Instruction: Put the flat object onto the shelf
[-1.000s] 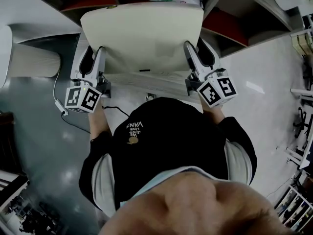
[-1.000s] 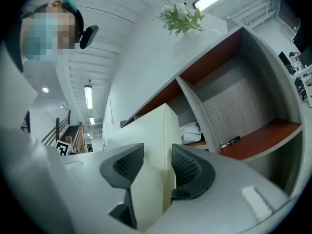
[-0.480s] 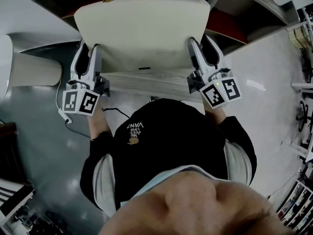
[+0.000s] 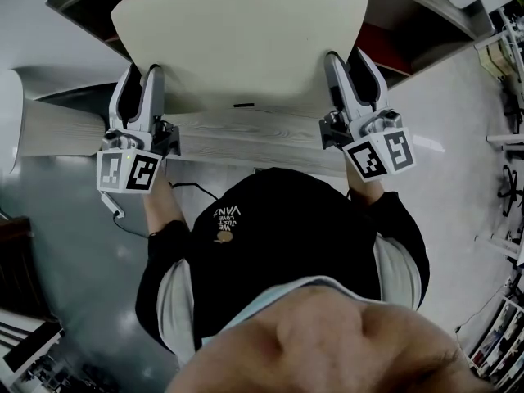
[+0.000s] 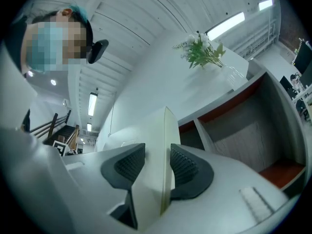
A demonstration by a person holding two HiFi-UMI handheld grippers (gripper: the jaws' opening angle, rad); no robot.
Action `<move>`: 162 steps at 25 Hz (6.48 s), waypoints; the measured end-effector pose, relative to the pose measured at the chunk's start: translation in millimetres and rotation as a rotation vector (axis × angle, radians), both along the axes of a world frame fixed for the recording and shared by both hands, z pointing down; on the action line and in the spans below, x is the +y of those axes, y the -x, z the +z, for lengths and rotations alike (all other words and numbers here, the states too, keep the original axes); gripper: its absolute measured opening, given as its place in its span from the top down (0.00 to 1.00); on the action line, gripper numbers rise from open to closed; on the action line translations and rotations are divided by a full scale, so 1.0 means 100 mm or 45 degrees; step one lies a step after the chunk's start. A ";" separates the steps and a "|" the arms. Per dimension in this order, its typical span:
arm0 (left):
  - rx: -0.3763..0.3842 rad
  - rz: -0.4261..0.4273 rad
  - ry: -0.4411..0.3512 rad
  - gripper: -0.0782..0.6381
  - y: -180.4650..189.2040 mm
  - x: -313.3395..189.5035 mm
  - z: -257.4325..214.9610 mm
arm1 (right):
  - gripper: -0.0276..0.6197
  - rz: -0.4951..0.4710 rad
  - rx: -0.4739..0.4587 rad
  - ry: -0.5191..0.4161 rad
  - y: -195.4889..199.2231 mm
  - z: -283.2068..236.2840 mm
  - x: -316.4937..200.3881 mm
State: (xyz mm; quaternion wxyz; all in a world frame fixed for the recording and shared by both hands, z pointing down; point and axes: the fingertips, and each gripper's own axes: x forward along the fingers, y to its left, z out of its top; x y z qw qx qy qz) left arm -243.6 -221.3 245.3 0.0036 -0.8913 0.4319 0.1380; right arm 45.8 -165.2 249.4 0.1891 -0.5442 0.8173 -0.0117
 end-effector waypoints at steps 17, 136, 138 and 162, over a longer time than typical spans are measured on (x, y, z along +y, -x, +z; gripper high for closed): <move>0.010 0.066 -0.227 0.66 -0.02 -0.10 -0.38 | 0.73 0.051 0.032 -0.200 -0.02 -0.40 0.06; -0.193 0.178 -0.495 0.63 -0.85 -1.75 -1.96 | 0.63 0.149 0.412 -0.313 -0.74 -2.06 -1.45; -0.192 0.182 -0.493 0.62 -0.86 -1.74 -1.96 | 0.64 0.151 0.403 -0.313 -0.76 -2.03 -1.45; -0.106 0.104 -0.472 0.58 -0.60 -1.56 -1.91 | 0.64 0.100 0.343 -0.384 -0.65 -2.02 -1.21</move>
